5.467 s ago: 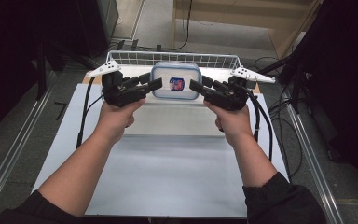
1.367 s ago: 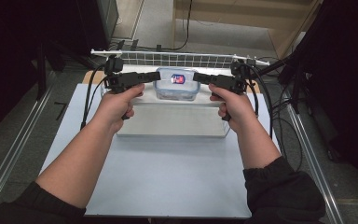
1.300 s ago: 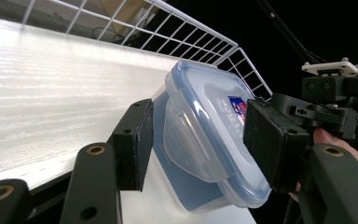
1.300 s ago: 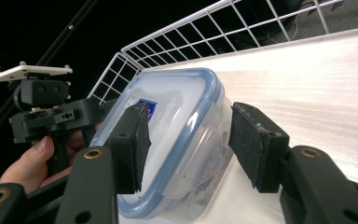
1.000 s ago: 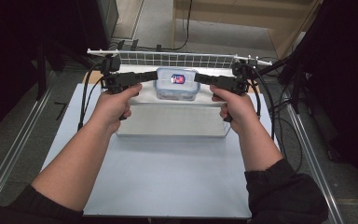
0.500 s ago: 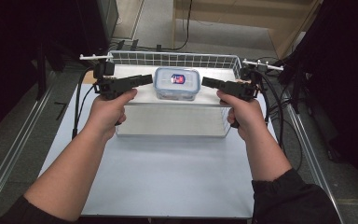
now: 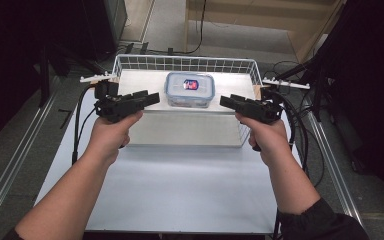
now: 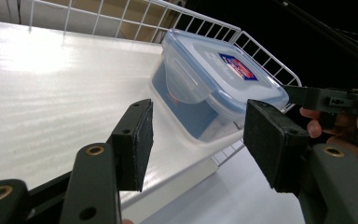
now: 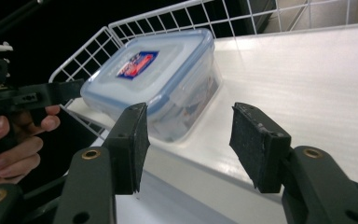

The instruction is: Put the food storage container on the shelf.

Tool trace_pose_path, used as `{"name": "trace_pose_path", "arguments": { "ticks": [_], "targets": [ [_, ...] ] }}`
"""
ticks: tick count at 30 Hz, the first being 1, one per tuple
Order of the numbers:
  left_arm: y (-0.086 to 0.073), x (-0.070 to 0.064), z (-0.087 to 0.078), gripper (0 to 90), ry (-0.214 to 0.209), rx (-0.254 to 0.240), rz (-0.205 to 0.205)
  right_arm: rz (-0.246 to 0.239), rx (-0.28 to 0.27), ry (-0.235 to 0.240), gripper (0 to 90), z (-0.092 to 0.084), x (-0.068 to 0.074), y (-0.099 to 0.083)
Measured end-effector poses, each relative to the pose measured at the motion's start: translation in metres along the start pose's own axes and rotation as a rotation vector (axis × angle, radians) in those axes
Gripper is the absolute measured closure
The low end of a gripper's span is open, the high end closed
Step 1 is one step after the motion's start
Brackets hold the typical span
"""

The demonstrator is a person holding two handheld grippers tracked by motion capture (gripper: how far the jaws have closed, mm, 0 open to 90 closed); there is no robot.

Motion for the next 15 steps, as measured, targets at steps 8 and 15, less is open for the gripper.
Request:
{"name": "trace_pose_path", "arguments": {
  "ticks": [8, 15],
  "targets": [
    [-0.021, -0.01, -0.01, 42.8, 0.013, 0.001, 0.092, -0.06, -0.027, -0.034, 45.9, -0.009, 0.003, -0.022],
    [-0.055, -0.014, -0.015, 41.5, 0.044, 0.022, 0.176, -0.14, -0.061, -0.083, 44.1, -0.012, 0.002, -0.052]
  ]
}}
Point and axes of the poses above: each handheld gripper's, and its own axes: z roughly forward along the jaws, y roughly out of its top, x roughly to its left, the point moved 10 cm from there along z, roughly forward along the jaws, and after that the axes turned 15 degrees about -y, right-handed, at the moved point
